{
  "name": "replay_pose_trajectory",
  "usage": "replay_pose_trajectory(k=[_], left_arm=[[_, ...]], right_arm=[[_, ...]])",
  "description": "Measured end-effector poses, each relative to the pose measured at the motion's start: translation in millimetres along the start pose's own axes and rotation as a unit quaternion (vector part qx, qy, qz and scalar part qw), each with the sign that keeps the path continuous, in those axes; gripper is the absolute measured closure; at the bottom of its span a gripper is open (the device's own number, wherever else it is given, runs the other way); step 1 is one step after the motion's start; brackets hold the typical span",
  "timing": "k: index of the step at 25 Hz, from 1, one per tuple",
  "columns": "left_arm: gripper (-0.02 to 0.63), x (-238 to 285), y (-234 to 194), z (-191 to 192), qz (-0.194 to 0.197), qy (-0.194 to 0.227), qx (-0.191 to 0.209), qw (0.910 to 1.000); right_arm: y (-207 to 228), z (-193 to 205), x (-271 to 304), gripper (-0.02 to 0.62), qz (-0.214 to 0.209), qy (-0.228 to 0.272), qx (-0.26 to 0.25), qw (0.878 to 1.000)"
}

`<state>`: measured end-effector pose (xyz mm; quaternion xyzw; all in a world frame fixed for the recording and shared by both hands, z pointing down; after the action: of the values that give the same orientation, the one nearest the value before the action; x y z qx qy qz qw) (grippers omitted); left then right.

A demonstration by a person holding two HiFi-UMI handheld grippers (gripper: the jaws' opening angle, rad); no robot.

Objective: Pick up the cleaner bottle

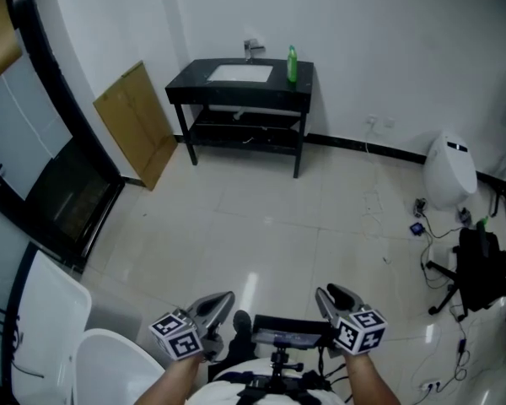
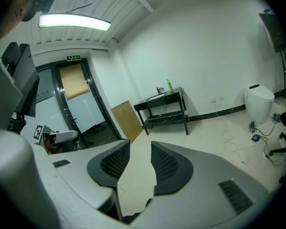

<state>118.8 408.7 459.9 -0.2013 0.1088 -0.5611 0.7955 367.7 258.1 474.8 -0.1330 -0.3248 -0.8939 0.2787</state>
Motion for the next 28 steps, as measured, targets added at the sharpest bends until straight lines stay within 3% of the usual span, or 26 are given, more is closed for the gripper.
replay_pose_trajectory(k=[14, 21, 28], left_arm=[[0.612, 54, -158, -97, 0.050, -0.029, 0.019, 0.9982], [0.612, 60, -199, -122, 0.055, -0.009, 0.005, 0.9984], [0.612, 61, -224, -130, 0.033, -0.011, 0.000, 0.9994]], right_arm=[[-45, -92, 141, 0.453, 0.043, 0.021, 0.003, 0.999], [-62, -117, 180, 0.453, 0.044, 0.020, -0.009, 0.999], [-65, -132, 220, 0.453, 0.023, 0.010, -0.012, 1.000]])
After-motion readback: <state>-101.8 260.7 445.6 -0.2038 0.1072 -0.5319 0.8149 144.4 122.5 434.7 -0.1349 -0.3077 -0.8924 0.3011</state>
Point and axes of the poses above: the fingertips, and each gripper's own axes: x forward along the fingers, y to its right, z out of its underside, the point moved 6 cm from there along -x, backward along the fingers, and after that the axes turned 9 degrees about x, right-handed, at the moved point
